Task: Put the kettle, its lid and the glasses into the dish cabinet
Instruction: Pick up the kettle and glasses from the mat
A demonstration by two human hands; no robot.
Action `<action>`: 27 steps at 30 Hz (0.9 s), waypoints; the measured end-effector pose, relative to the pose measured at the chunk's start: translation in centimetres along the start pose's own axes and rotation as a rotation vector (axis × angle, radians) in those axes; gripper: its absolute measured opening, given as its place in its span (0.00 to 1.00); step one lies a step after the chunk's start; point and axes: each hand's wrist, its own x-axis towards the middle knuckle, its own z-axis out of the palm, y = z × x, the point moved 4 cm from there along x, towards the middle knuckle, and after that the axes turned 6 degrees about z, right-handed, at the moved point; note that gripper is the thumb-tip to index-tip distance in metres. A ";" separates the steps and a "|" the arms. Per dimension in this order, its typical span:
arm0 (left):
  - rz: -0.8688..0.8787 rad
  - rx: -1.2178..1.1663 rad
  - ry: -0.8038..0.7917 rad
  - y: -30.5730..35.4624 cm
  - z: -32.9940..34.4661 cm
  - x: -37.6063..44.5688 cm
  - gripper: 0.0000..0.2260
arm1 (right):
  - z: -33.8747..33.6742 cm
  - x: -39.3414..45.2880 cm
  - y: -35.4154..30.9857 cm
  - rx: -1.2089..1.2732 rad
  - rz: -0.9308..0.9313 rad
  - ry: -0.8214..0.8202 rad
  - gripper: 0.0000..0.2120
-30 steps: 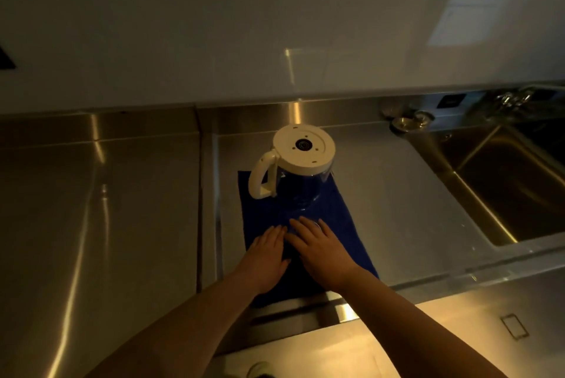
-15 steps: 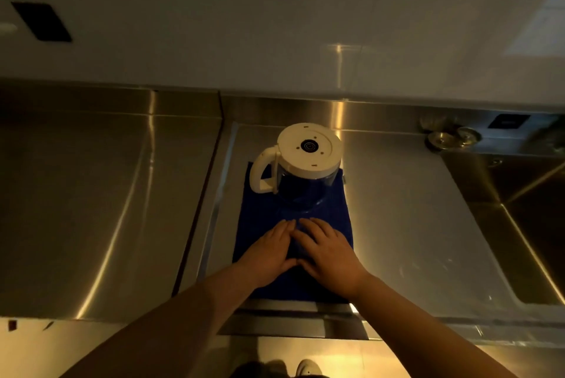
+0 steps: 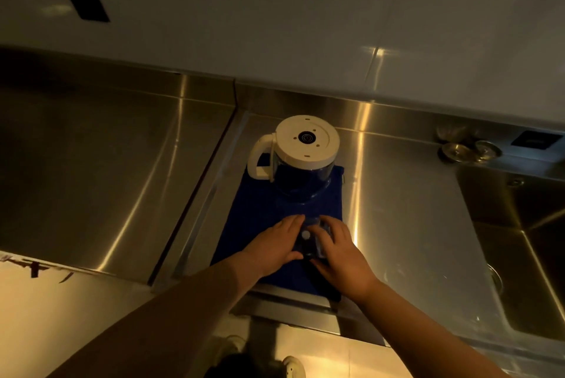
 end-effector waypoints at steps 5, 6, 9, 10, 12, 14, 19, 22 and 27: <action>0.020 0.052 -0.017 1.4 0.6 1.2 0.35 | 0.0 -1.1 1.6 -0.081 0.032 -0.032 0.37; 0.018 0.058 -0.023 1.5 0.7 1.4 0.35 | 0.1 -1.4 1.9 -0.098 0.038 -0.044 0.38; -0.002 0.065 -0.037 1.2 0.7 1.6 0.36 | 0.5 -1.5 2.1 -0.161 -0.010 -0.050 0.39; -0.004 0.070 -0.038 1.1 0.7 1.6 0.36 | 0.5 -1.3 2.1 -0.175 -0.029 -0.041 0.38; -0.004 0.079 -0.032 1.2 0.7 1.6 0.37 | 0.7 -0.8 1.9 -0.197 -0.062 -0.030 0.36; -0.011 0.073 -0.016 1.4 0.8 1.8 0.38 | 0.7 -0.4 1.6 -0.226 -0.102 -0.026 0.35; -0.031 0.013 0.036 1.6 0.9 1.8 0.39 | 0.4 0.1 1.1 -0.258 -0.162 0.005 0.32; -0.024 0.000 0.061 1.7 1.0 1.8 0.39 | 0.4 -0.1 1.1 -0.250 -0.136 0.012 0.33; -0.001 -0.019 0.091 1.5 1.1 1.9 0.38 | 0.5 -0.2 1.3 -0.237 -0.098 0.002 0.34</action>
